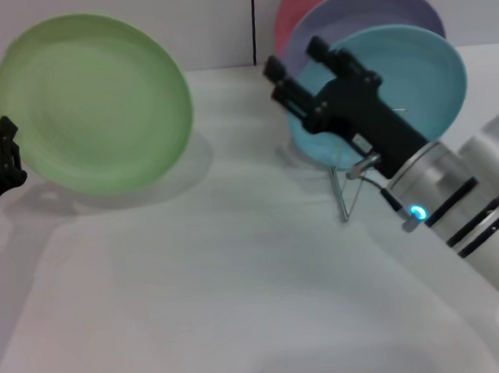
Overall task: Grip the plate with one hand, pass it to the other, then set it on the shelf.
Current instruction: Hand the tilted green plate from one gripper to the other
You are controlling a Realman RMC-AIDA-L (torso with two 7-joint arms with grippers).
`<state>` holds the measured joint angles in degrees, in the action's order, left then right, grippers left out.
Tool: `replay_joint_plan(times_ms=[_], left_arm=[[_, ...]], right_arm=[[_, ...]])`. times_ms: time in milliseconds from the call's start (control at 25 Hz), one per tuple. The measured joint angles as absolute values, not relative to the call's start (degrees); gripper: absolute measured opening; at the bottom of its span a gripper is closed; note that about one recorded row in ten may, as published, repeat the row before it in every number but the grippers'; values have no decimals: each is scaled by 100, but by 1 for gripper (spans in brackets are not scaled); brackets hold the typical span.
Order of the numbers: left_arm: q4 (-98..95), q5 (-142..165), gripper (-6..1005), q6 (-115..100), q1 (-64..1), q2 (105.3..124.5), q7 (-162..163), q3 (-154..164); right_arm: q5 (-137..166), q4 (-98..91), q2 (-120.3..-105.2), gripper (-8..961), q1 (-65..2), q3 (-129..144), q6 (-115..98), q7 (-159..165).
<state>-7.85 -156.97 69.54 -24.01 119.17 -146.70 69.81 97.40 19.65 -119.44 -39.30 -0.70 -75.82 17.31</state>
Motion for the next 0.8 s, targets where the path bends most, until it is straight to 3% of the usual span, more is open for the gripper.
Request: replay_joint_plan(times_ms=[800], left_arm=[[-667,-15644,35,7030,-2487,11918,-14801,7042]], right_arm=[[10023,2508,-11975,731,-4287,-75,-6404,1731]])
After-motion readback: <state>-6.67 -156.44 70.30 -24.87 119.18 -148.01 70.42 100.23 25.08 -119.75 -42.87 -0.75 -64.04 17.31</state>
